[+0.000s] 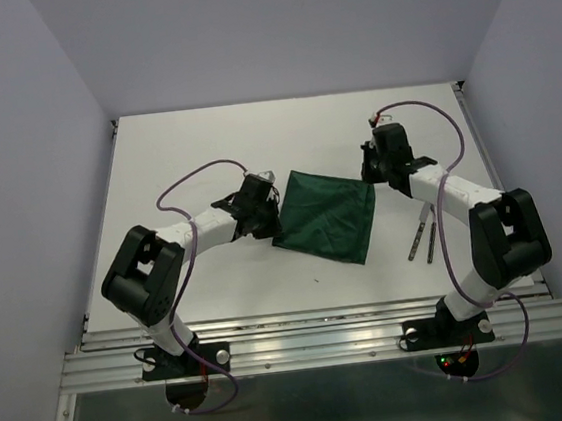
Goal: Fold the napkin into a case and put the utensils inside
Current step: Smooth out the lower triangle-folded napkin at the center of the board.
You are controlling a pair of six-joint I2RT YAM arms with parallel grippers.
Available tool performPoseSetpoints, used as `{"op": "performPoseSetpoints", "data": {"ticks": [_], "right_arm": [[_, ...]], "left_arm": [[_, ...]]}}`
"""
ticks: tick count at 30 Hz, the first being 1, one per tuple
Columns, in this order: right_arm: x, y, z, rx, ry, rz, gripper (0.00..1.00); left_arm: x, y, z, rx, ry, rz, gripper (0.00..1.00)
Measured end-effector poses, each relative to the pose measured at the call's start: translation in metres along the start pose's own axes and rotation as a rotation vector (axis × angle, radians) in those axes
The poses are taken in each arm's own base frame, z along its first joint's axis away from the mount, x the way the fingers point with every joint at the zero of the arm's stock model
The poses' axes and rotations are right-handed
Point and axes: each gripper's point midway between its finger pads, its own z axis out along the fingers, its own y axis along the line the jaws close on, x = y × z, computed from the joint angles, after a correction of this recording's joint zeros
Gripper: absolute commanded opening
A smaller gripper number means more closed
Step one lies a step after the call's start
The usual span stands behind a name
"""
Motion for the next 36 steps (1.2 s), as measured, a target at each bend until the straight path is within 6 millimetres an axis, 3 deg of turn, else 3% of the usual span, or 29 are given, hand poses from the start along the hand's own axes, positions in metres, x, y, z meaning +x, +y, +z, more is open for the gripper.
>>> {"op": "performPoseSetpoints", "data": {"ticks": [8, 13, 19, 27, 36], "right_arm": [[0.039, 0.004, 0.021, -0.017, 0.116, 0.077, 0.01], [0.069, -0.014, 0.044, 0.083, 0.179, 0.093, 0.01], [0.063, -0.021, 0.052, 0.131, 0.145, 0.108, 0.01], [0.06, -0.015, 0.05, 0.1, 0.147, 0.11, 0.01], [-0.003, 0.012, 0.005, -0.022, -0.009, 0.129, 0.07]], "left_arm": [[0.011, 0.009, 0.009, -0.02, 0.023, -0.019, 0.0], [0.011, 0.006, 0.017, 0.0, 0.018, -0.03, 0.0], [0.01, 0.004, 0.019, 0.018, 0.005, -0.034, 0.0], [0.019, 0.005, 0.012, 0.027, 0.022, -0.031, 0.0], [0.022, 0.002, -0.007, 0.015, 0.033, -0.02, 0.0]]}}
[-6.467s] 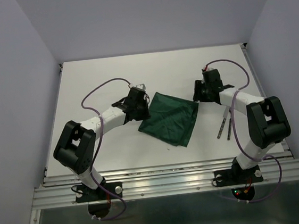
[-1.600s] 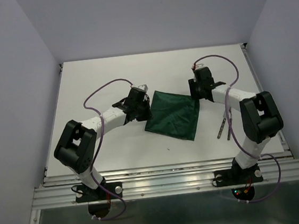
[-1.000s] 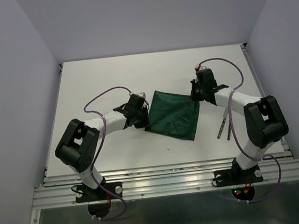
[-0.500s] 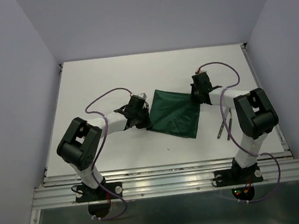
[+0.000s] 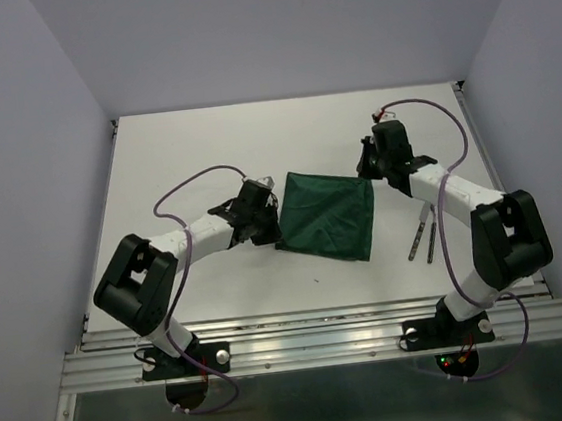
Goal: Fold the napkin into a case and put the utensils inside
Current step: Smooth out the lower triangle-folded napkin at the center of the board, then move the lower triangle-folded napkin to the center of the board.
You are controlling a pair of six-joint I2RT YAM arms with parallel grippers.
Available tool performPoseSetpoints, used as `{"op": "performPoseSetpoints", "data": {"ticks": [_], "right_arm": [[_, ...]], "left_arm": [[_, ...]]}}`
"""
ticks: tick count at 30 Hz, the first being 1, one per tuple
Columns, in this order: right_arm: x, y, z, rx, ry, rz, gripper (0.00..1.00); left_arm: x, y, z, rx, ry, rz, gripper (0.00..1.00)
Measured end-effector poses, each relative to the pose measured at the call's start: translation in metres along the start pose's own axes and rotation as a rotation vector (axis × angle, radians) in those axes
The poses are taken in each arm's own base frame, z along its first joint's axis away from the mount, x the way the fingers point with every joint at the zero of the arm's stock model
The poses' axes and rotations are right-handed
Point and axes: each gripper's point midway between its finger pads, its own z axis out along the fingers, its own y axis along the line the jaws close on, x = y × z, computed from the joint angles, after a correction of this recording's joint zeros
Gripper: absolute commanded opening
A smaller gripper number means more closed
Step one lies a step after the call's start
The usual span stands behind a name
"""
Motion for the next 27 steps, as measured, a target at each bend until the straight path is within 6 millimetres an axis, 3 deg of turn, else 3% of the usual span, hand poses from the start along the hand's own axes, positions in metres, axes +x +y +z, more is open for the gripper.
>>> {"op": "performPoseSetpoints", "data": {"ticks": [3, 5, 9, 14, 18, 22, 27], "right_arm": [[-0.011, 0.009, -0.014, -0.032, -0.035, 0.001, 0.07], [-0.007, 0.01, -0.02, -0.04, -0.032, 0.006, 0.07], [0.023, -0.002, -0.02, -0.014, 0.027, 0.017, 0.07], [0.057, -0.026, -0.02, 0.076, 0.1, 0.021, 0.14], [0.057, -0.037, -0.016, 0.131, 0.094, 0.008, 0.36], [0.064, -0.042, 0.0, 0.166, 0.129, -0.007, 0.38], [0.074, -0.047, 0.012, 0.179, 0.173, -0.006, 0.39]], "left_arm": [[-0.012, -0.003, -0.011, -0.013, -0.035, 0.01, 0.0], [-0.027, -0.008, -0.019, -0.016, -0.076, 0.018, 0.0], [-0.047, -0.008, -0.027, -0.025, -0.127, 0.015, 0.0], [-0.055, 0.0, -0.029, -0.052, -0.137, 0.001, 0.0], [-0.056, 0.0, -0.027, -0.054, -0.131, -0.001, 0.0], [-0.059, -0.005, -0.022, -0.046, -0.116, -0.002, 0.0], [-0.096, -0.035, 0.004, 0.003, -0.12, 0.005, 0.0]]}}
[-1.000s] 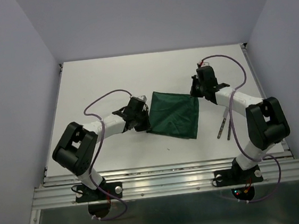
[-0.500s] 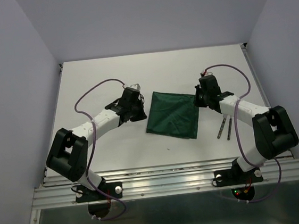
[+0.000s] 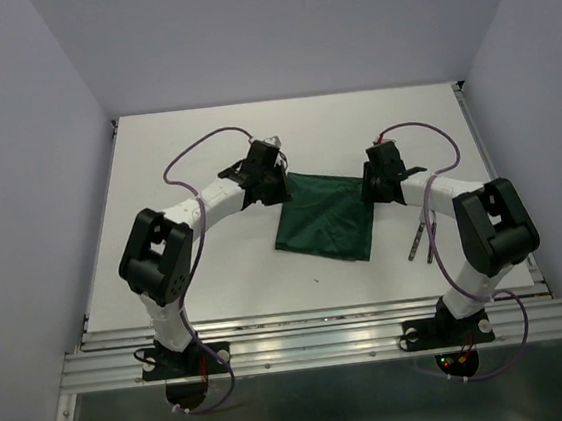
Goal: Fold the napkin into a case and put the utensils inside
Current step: Move the lower triangle-folded napkin to the center of the board.
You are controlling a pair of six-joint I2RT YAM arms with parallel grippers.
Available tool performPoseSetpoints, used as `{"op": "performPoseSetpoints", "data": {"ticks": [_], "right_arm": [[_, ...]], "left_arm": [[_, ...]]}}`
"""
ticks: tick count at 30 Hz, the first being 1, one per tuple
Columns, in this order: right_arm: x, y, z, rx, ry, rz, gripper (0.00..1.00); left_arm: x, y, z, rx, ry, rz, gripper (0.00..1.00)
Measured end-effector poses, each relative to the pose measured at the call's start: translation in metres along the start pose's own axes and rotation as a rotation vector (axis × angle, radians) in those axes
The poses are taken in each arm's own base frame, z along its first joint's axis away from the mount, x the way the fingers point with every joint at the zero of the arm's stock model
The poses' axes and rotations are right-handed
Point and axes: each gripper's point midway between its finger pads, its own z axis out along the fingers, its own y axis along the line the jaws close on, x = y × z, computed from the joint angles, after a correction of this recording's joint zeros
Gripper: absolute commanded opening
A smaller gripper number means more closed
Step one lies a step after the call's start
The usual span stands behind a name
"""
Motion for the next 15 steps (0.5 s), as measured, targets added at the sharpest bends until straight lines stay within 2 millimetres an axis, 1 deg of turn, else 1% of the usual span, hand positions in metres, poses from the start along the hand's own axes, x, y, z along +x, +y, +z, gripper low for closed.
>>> {"op": "performPoseSetpoints", "data": {"ticks": [3, 5, 7, 8, 11, 14, 15], "right_arm": [[-0.005, -0.002, 0.001, -0.003, -0.001, 0.013, 0.39], [-0.013, -0.006, 0.003, -0.001, -0.011, 0.031, 0.39], [-0.018, -0.009, 0.004, -0.001, -0.015, 0.043, 0.38], [-0.02, -0.011, 0.006, 0.001, -0.014, 0.048, 0.37], [-0.019, -0.014, 0.013, 0.008, 0.0, 0.047, 0.29], [-0.012, -0.014, 0.022, 0.007, 0.025, 0.041, 0.22], [-0.013, -0.013, 0.024, 0.0, 0.023, 0.042, 0.2]], "left_arm": [[-0.018, -0.014, 0.019, 0.017, -0.011, 0.004, 0.0], [-0.027, -0.018, 0.031, 0.013, -0.012, 0.006, 0.0], [-0.031, -0.018, 0.045, 0.0, -0.012, 0.007, 0.0], [-0.029, -0.015, 0.049, -0.008, -0.006, 0.007, 0.0], [-0.018, -0.006, 0.059, -0.035, 0.025, 0.003, 0.0], [-0.005, 0.004, 0.066, -0.054, 0.053, 0.0, 0.0], [0.002, 0.009, 0.068, -0.064, 0.068, -0.003, 0.0]]}}
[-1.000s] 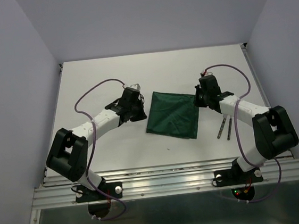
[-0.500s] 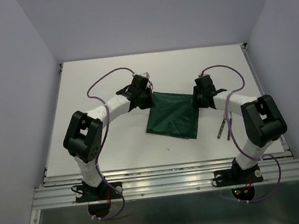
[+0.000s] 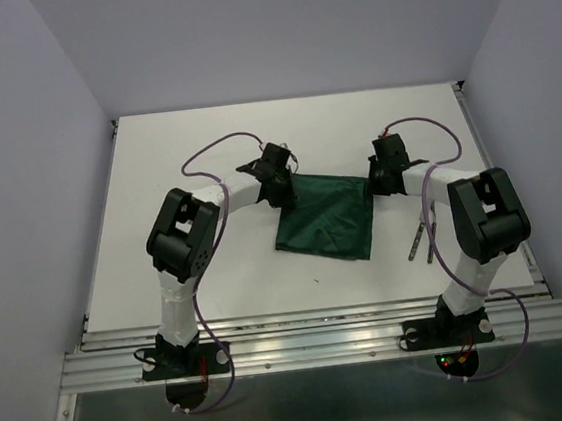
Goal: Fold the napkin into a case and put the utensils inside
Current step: Move the lower triangle-folded napkin to the center of the board.
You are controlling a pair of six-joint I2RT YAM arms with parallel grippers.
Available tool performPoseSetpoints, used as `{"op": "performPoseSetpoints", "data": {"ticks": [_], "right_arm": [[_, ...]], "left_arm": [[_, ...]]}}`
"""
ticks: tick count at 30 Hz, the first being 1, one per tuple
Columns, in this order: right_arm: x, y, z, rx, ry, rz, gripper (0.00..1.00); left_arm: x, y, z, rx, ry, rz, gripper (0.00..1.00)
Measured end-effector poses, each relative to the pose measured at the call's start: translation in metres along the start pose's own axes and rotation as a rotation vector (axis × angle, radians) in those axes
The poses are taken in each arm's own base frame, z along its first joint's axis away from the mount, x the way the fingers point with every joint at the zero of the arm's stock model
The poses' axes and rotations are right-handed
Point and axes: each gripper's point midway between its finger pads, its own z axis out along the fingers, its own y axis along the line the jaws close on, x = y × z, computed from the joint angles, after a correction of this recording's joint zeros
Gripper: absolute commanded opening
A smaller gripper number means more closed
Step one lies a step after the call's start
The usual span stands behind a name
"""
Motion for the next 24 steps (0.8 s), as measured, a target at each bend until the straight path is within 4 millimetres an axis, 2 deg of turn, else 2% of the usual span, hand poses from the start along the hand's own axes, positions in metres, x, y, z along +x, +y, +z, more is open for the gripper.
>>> {"op": "performPoseSetpoints", "data": {"ticks": [5, 9, 13, 16, 20, 21, 22, 24], "right_arm": [[0.0, 0.014, 0.002, -0.071, 0.008, -0.001, 0.14], [0.005, 0.023, 0.002, -0.131, 0.02, 0.002, 0.11], [0.016, 0.033, -0.004, -0.183, 0.027, -0.003, 0.11], [0.035, 0.049, -0.016, -0.231, 0.05, -0.034, 0.11], [0.052, 0.057, -0.028, -0.246, 0.072, -0.066, 0.19], [0.054, 0.055, -0.032, -0.237, 0.072, -0.07, 0.23], [0.053, 0.053, -0.035, -0.226, 0.066, -0.073, 0.34], [0.047, 0.048, -0.04, -0.194, 0.039, -0.076, 0.37]], "left_arm": [[0.007, 0.003, 0.004, 0.016, -0.008, -0.018, 0.0], [0.018, 0.007, -0.003, 0.038, -0.027, -0.028, 0.0], [0.047, 0.018, -0.022, 0.037, -0.006, -0.034, 0.0], [0.076, 0.029, -0.042, 0.03, 0.025, -0.032, 0.0], [0.102, 0.036, -0.062, 0.011, 0.072, -0.014, 0.0], [0.105, 0.036, -0.064, 0.008, 0.08, -0.01, 0.0], [0.105, 0.034, -0.066, 0.008, 0.084, -0.005, 0.0], [0.102, 0.028, -0.069, 0.015, 0.084, 0.008, 0.0]]}}
